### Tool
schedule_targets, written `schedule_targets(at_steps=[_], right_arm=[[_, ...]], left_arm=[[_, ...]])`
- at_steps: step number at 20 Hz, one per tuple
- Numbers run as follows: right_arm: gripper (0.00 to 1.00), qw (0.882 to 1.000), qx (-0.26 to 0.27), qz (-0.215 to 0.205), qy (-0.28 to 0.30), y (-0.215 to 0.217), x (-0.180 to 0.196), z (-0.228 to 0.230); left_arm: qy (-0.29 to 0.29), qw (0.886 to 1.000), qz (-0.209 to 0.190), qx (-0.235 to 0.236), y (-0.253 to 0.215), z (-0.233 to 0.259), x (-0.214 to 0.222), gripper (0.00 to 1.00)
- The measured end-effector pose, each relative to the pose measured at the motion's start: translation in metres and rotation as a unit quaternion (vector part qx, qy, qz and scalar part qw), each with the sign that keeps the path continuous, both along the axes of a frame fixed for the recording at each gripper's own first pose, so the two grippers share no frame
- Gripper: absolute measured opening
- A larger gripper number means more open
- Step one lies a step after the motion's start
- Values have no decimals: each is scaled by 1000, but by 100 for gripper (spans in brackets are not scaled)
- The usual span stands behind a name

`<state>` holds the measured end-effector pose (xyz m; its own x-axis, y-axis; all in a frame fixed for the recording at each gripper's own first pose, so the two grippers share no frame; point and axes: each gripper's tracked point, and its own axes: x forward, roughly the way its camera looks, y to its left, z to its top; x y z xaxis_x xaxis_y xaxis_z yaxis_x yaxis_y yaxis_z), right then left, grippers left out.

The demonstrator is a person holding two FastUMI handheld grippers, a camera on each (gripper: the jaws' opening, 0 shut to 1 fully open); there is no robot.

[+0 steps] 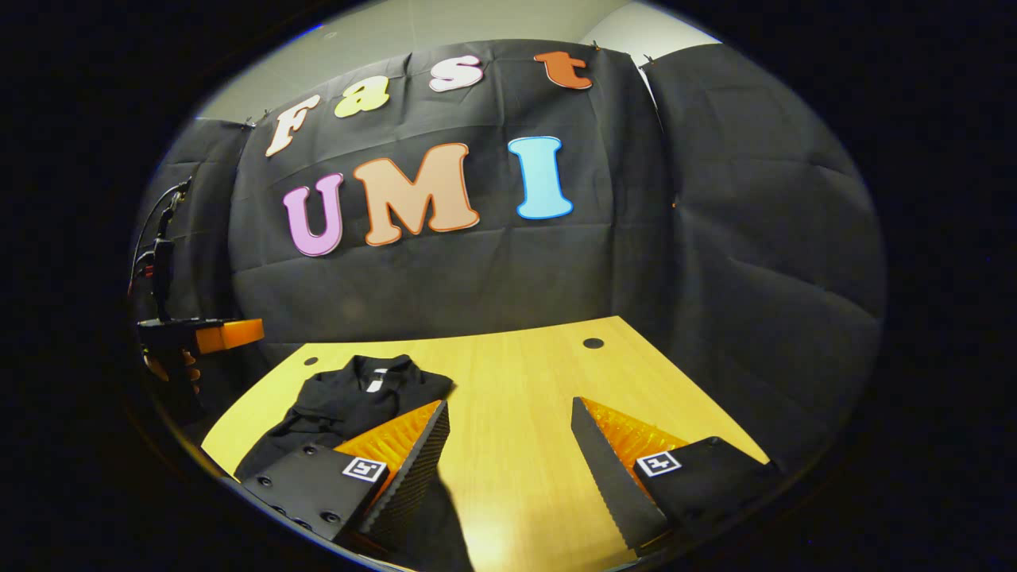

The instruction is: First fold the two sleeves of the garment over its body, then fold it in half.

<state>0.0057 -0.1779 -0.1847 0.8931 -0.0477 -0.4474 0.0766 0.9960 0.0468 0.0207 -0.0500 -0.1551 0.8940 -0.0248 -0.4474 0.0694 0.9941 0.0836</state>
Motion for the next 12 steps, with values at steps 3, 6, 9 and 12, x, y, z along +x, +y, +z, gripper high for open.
schedule_targets(at_steps=[3,6,9,12], right_arm=[[98,1000,-2,4,7,24,-13,-3],[98,1000,-8,12,15,46,-29,-10],[98,999,-16,14,36,61,-48,-25],[98,998,-22,19,63,74,-64,-46]], left_arm=[[6,1000,7,10,30,4,-29,93],[19,1000,17,14,62,-2,-63,93],[46,998,31,10,88,-19,-98,93],[75,996,45,8,111,-40,-123,93]])
